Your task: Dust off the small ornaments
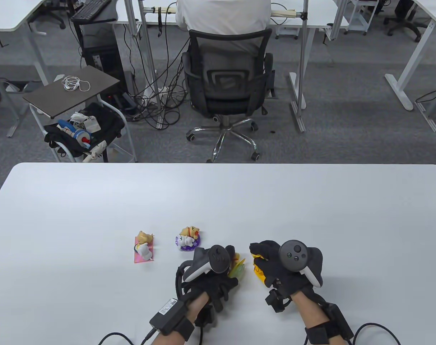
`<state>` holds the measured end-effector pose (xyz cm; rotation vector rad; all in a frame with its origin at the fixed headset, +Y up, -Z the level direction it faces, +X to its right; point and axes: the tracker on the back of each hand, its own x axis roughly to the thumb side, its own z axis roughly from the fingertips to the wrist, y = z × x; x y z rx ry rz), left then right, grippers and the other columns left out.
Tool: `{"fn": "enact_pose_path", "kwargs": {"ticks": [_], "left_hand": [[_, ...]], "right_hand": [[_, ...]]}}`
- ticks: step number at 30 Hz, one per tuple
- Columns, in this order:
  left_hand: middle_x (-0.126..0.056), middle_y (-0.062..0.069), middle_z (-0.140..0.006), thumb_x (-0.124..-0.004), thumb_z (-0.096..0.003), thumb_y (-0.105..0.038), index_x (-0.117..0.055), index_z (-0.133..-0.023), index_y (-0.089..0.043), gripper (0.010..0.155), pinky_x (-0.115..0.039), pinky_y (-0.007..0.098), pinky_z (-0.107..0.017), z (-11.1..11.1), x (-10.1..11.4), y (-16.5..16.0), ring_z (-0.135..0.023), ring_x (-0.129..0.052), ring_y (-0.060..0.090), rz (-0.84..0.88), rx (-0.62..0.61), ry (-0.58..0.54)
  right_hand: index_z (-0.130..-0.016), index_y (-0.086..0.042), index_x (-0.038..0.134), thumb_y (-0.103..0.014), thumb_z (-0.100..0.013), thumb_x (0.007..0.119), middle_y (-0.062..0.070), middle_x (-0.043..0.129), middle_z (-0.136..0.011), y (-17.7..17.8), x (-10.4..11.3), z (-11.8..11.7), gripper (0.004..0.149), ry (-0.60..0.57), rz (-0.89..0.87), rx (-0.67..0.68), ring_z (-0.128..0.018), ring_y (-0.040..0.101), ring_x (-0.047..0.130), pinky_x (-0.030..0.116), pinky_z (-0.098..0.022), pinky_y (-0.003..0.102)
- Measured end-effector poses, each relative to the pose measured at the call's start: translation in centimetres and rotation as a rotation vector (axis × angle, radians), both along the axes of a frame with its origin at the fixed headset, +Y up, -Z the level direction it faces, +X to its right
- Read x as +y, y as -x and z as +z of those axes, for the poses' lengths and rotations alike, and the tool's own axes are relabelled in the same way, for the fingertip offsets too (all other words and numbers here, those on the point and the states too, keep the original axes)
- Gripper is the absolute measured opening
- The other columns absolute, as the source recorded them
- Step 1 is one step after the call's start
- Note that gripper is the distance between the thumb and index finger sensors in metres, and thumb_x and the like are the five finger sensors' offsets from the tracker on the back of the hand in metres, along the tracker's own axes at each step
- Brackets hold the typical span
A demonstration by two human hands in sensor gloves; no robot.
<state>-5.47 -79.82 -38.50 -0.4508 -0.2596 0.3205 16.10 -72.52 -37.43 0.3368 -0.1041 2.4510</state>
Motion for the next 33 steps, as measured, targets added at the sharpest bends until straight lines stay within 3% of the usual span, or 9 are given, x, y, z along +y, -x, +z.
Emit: {"fn": "enact_pose_path", "kwargs": {"ticks": [7, 12, 16, 20, 23, 25, 29, 33], "left_hand": [[-0.044, 0.011, -0.112, -0.079, -0.0495, -0.051, -0.009, -0.105, -0.032, 0.091, -0.046, 0.057, -0.074, 0.3, 0.4, -0.5, -0.097, -0.049, 0.039, 0.007, 0.003, -0.032], [-0.057, 0.021, -0.101, -0.083, -0.045, -0.053, -0.016, -0.106, -0.023, 0.096, -0.069, 0.053, -0.06, 0.6, 1.4, 0.0, -0.082, -0.073, 0.042, 0.017, 0.035, -0.089], [-0.057, 0.023, -0.098, -0.081, -0.0445, -0.055, -0.02, -0.106, -0.019, 0.094, -0.076, 0.051, -0.053, 1.3, 1.8, 2.0, -0.073, -0.081, 0.04, 0.275, 0.127, -0.014], [-0.059, 0.022, -0.097, -0.079, -0.0453, -0.057, -0.034, -0.108, -0.023, 0.085, -0.076, 0.051, -0.049, 2.0, 1.9, 4.2, -0.068, -0.084, 0.038, 0.716, 0.222, 0.09], [-0.059, 0.022, -0.096, -0.078, -0.0463, -0.057, -0.039, -0.109, -0.026, 0.08, -0.075, 0.051, -0.048, 2.4, 1.7, 4.8, -0.066, -0.083, 0.037, 0.976, 0.241, 0.159], [-0.06, 0.021, -0.096, -0.076, -0.0473, -0.059, -0.039, -0.11, -0.026, 0.08, -0.076, 0.049, -0.048, 2.6, 1.5, 5.1, -0.065, -0.084, 0.034, 1.071, 0.222, 0.165], [-0.058, 0.019, -0.095, -0.075, -0.0486, -0.059, -0.043, -0.109, -0.023, 0.077, -0.077, 0.048, -0.047, 2.7, 2.0, 5.2, -0.065, -0.084, 0.031, 1.18, 0.197, 0.158], [-0.058, 0.019, -0.094, -0.078, -0.048, -0.056, -0.059, -0.103, -0.023, 0.067, -0.079, 0.047, -0.047, 3.0, 2.2, 5.4, -0.065, -0.085, 0.03, 1.235, 0.18, 0.141]], "right_hand": [[-0.089, -0.024, 0.086, -0.021, -0.042, 0.094, 0.013, 0.083, -0.091, 0.2, -0.1, 0.0, 0.048, 0.038, -0.016, 0.011, -0.054, 0.025, 0.104, 0.092, -0.044, 0.044], [-0.093, -0.023, 0.083, -0.017, -0.041, 0.096, 0.013, 0.079, -0.094, 0.5, -0.2, 0.0, 0.053, 0.118, -0.082, 0.059, -0.063, 0.029, 0.101, 0.089, -0.05, 0.046], [-0.094, -0.021, 0.081, -0.018, -0.041, 0.097, 0.015, 0.081, -0.092, 0.7, 0.1, 0.2, 0.055, 0.111, -0.134, 0.095, -0.062, 0.027, 0.102, 0.09, -0.049, 0.046], [-0.105, -0.012, 0.062, -0.021, -0.042, 0.096, 0.019, 0.083, -0.087, 1.5, 1.0, 1.0, 0.073, 0.055, -0.256, 0.148, -0.058, 0.026, 0.103, 0.091, -0.046, 0.044], [-0.105, -0.013, 0.062, -0.023, -0.043, 0.094, 0.018, 0.082, -0.087, 2.4, 1.6, 1.8, 0.071, 0.011, -0.354, 0.212, -0.057, 0.025, 0.102, 0.09, -0.045, 0.044], [-0.104, -0.015, 0.066, -0.025, -0.044, 0.092, 0.017, 0.081, -0.088, 2.7, 2.0, 2.2, 0.066, -0.029, -0.398, 0.237, -0.057, 0.024, 0.1, 0.088, -0.046, 0.044], [-0.099, -0.024, 0.076, -0.036, -0.048, 0.086, 0.012, 0.077, -0.092, 2.9, 1.6, 2.2, 0.054, 0.007, -0.369, 0.278, -0.061, 0.028, 0.095, 0.083, -0.049, 0.048], [-0.097, -0.02, 0.08, -0.032, -0.048, 0.085, 0.017, 0.082, -0.087, 2.6, 1.4, 2.0, 0.051, -0.044, -0.287, 0.216, -0.057, 0.029, 0.097, 0.083, -0.047, 0.05]]}}
